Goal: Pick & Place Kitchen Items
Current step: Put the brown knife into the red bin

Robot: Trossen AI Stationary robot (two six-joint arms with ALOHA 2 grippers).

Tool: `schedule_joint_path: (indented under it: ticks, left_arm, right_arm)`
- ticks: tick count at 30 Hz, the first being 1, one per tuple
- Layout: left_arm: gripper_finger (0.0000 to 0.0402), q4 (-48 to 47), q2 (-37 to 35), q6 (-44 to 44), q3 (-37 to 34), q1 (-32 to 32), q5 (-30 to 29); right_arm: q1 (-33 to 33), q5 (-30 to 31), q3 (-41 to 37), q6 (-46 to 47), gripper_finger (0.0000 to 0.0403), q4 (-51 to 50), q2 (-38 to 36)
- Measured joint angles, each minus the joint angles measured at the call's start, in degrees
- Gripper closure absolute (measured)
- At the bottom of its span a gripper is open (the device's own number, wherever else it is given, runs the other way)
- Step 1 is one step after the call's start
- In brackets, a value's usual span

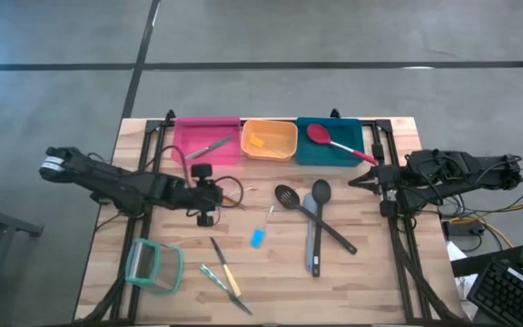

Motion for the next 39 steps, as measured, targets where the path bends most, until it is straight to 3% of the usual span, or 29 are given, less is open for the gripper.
schedule_joint_path:
  ticks: [4, 7, 10, 18, 28, 39]
  left_arm:
    - [0.0241, -10.25, 3.67, -2.85, 5.36, 2.97, 1.11]
    - [0.0231, -12.78, 5.77, -2.8, 6.69, 6.1, 5.88]
    - [0.0228, -12.9, 7.46, 0.33, 6.46, 9.08, 9.83]
    - [0.0227, -14.87, 12.06, 4.45, 6.1, 14.97, 12.27]
    - [0.0227, -14.78, 18.88, 6.93, 6.07, 16.42, 16.44]
    - [0.0227, -13.84, 24.54, 10.37, 6.53, 18.46, 16.37]
  right_arm:
    - [0.0, -0.02, 0.0, 0.94, 0.0394, 0.0, 0.0]
    - [0.0, -0.01, -0.06, 0.9, 0.0394, 0.0, 0.0]
    - [0.0, -0.02, -0.11, 0.9, 0.0394, -0.02, 0.0]
    - [0.0, -0.02, -0.72, 0.9, 0.0394, -0.03, 0.0]
    - [0.0, 0.0, -1.07, 0.88, 0.0394, 0.0, 0.0]
    - [0.0, 0.02, -1.07, 0.05, 0.0394, 0.0, 0.0]
